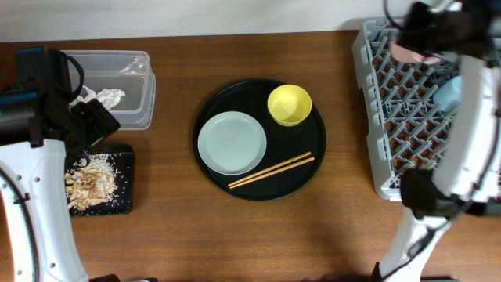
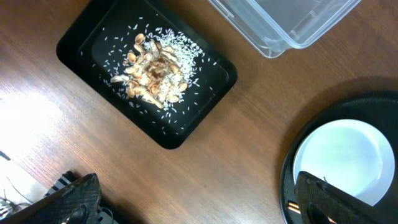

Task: Sort waste into correct bins and load items into the dishwasher rack
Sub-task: 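Carry the pink cup to the rack and place it upside down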

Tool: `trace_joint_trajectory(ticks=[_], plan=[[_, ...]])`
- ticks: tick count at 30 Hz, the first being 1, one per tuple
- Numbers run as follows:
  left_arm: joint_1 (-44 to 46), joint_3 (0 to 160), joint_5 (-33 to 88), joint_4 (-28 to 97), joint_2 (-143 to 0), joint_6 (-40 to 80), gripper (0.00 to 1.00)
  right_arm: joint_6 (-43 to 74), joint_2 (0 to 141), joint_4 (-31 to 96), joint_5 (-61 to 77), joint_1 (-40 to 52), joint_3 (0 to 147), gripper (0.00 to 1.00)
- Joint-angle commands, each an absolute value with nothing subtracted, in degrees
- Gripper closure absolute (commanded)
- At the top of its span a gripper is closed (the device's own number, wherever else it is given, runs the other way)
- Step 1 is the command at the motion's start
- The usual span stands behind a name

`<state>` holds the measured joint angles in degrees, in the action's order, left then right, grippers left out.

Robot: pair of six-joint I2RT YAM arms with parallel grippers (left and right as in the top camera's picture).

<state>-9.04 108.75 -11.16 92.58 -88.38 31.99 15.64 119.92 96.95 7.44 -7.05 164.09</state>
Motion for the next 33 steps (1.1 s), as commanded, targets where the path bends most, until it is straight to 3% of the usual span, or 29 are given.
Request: trace_joint_trajectory(ticks=[1, 4, 13, 15, 17, 24, 33], plan=[[-9.2, 109.1, -11.4, 92.7, -87.8, 31.9, 0.01, 12.2, 115.4, 97.3, 7.1, -14.8, 153.0, 0.96], [-9.2, 109.1, -11.4, 92.7, -87.8, 31.9, 0.0, 11.3, 116.0, 96.0, 9.8, -23.3, 145.4, 0.96], [-9.2, 109.1, -11.4, 92.7, -87.8, 31.9, 0.01, -5.4, 119.1, 76.9, 56.1, -44.1, 119.8, 0.96], [-9.2, 109.1, -11.4, 92.7, -87.8, 31.9, 0.01, -6.0, 119.7, 72.0, 63.5, -46.3, 115.2, 0.96], [-9.2, 109.1, -11.4, 92.7, -87.8, 31.9, 0.01, -5.5, 121.4, 61.4, 79.8, -49.1, 108.4, 0.96], [-9.2, 109.1, -11.4, 92.7, -87.8, 31.9, 0.01, 7.6, 127.8, 49.1, 84.5, -47.3, 106.2, 0.96], [-9.2, 109.1, -11.4, 92.7, -87.8, 31.9, 0.01, 9.7, 132.2, 56.8, 80.7, -47.3, 105.9, 0.96]])
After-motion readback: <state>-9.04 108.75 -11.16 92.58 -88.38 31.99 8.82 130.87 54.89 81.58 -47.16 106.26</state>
